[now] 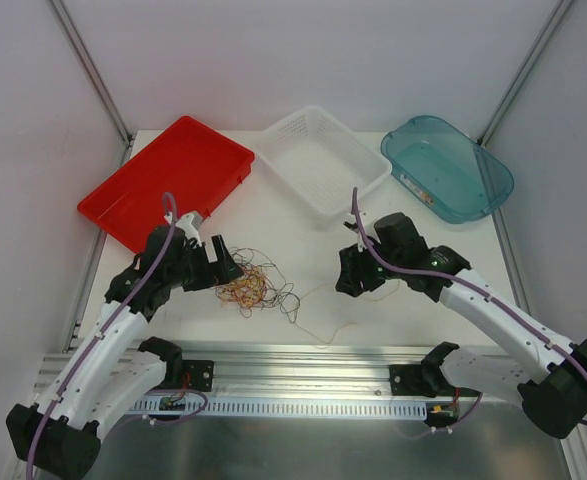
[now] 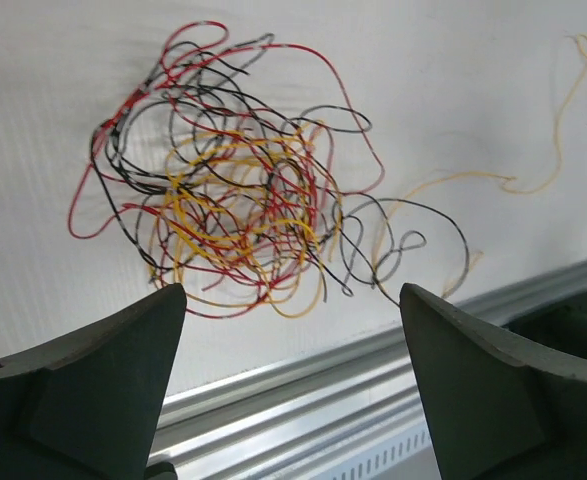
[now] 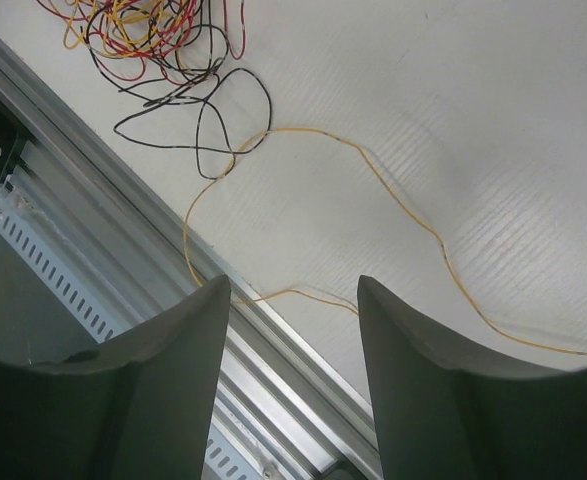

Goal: Untangle the cables
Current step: Untie the cable.

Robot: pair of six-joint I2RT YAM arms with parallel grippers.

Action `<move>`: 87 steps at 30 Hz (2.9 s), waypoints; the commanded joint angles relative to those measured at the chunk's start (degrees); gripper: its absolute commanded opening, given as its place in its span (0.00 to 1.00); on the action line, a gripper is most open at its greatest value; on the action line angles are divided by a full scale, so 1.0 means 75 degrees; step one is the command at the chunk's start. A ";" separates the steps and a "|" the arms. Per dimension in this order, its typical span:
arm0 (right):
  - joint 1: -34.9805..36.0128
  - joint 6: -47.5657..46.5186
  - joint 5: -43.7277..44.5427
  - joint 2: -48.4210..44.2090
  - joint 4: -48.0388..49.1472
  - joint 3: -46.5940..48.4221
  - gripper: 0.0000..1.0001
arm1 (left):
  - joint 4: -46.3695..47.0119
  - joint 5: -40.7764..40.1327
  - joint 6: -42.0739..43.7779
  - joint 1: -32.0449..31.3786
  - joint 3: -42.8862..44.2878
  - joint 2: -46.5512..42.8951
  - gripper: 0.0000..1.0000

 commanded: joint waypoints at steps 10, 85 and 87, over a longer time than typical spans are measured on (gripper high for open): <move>0.0466 0.0566 0.0561 0.0199 0.0090 -0.0232 0.59 | -0.0161 0.0659 -0.1513 -0.1565 0.0119 -0.0129 0.83; -0.0179 -0.1332 0.0750 0.4428 0.1110 0.1068 0.57 | -0.0103 -0.2170 -0.1608 -0.4978 0.1866 0.4267 0.00; -0.0179 -0.1297 0.0679 0.4546 0.1203 0.1057 0.56 | -0.0114 -0.2206 -0.1620 -0.4978 0.1796 0.4197 0.00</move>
